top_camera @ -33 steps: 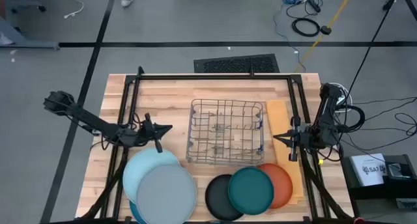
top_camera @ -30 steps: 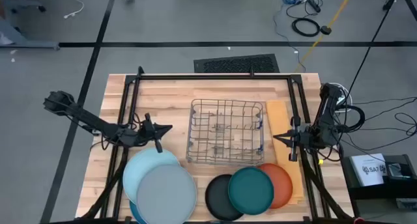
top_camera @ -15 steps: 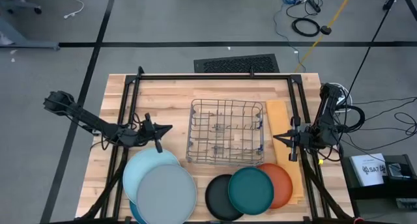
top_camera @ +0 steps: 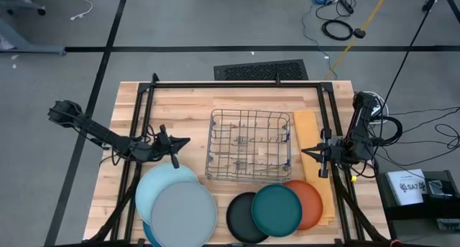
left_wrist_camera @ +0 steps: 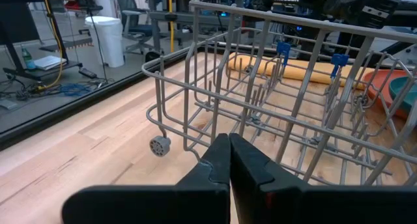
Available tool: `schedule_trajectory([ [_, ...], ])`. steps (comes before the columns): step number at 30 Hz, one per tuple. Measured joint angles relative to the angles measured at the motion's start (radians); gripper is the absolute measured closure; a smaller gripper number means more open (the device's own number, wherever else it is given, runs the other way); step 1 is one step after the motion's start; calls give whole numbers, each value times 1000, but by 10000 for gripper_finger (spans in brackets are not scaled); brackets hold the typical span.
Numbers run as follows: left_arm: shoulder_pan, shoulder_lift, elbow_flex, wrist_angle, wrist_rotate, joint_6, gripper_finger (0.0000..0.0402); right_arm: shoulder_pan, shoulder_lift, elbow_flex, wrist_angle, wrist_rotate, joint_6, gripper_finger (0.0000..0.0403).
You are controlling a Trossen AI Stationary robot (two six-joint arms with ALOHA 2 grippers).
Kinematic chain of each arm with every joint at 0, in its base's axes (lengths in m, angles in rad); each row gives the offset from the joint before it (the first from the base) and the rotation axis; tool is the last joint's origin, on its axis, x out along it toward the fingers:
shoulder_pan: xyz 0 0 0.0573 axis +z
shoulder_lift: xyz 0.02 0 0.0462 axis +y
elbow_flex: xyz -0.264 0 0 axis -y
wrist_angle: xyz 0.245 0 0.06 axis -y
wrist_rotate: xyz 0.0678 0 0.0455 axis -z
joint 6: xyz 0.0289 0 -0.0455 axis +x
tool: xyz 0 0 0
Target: Sort dishes
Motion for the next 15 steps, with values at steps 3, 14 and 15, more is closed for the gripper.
schedule_trajectory([
  [3,2,0,0,7,-4,0,401,0,0,0,0,0,0,397],
  [14,99,9,112,542,403,-163,401,0,0,0,0,0,0,397],
  [15,101,23,158,545,499,-180,401,0,0,0,0,0,0,397],
])
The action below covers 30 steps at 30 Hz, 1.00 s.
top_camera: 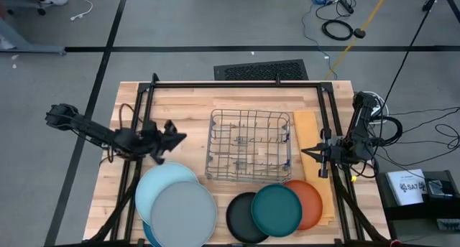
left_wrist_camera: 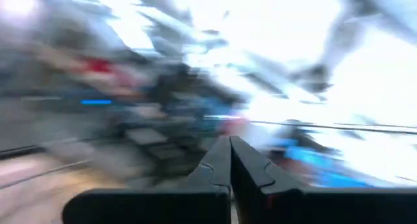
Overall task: Sort dishes
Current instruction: Put the gray plate into the dish rack
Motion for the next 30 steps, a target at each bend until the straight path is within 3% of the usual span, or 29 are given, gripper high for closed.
schedule_trajectory([
  [3,-21,82,200,-129,166,-16,401,0,0,0,0,0,0,397],
  [7,-64,282,524,-554,181,-23,401,0,0,0,0,0,0,397],
  [10,-66,425,763,-951,267,-25,401,0,0,0,0,0,0,397],
  [14,-76,569,1063,-1579,273,-171,401,0,0,0,0,0,0,397],
  [18,-155,637,1257,-1897,247,-328,401,0,0,0,0,0,0,397],
  [21,-241,663,1317,-2129,194,-524,401,0,0,0,0,0,0,397],
  [25,-346,735,1288,-2346,188,-797,401,0,0,0,1,0,0,397],
  [30,-452,842,1280,-2369,231,-897,379,0,0,0,0,0,-8,397],
])
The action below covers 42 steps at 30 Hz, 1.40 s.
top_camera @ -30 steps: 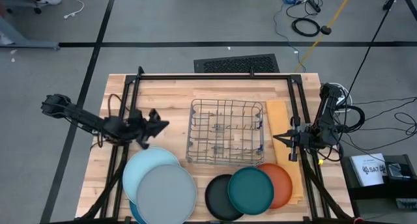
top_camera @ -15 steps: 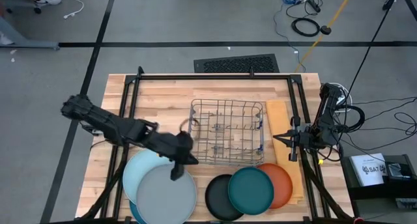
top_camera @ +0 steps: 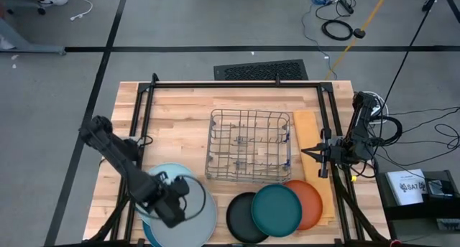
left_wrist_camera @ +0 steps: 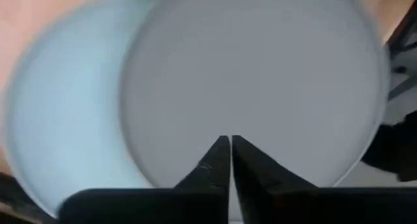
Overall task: Sort dishes
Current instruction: Put the gray plate into the dish rack
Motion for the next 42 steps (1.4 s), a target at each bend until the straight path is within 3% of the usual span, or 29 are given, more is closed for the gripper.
schedule_trajectory([
  [7,-38,74,1,16,38,-49,250,0,0,0,8,0,-109,397],
  [11,-35,107,2,-101,39,-30,174,0,0,0,20,0,-127,397],
  [15,-28,124,-5,-206,25,-16,131,0,0,0,27,0,-73,397],
  [23,-23,106,-118,-62,-5,-17,123,0,0,0,61,0,168,397],
  [25,-24,97,-142,-42,-25,-21,123,0,0,0,65,0,194,397],
  [32,-54,42,-182,-23,-235,-16,123,0,0,0,68,0,283,397],
  [38,-83,-36,-296,-4,-259,-77,123,0,0,0,68,0,324,397],
  [42,-84,-92,-384,125,-266,-79,123,0,0,0,68,0,323,397],
])
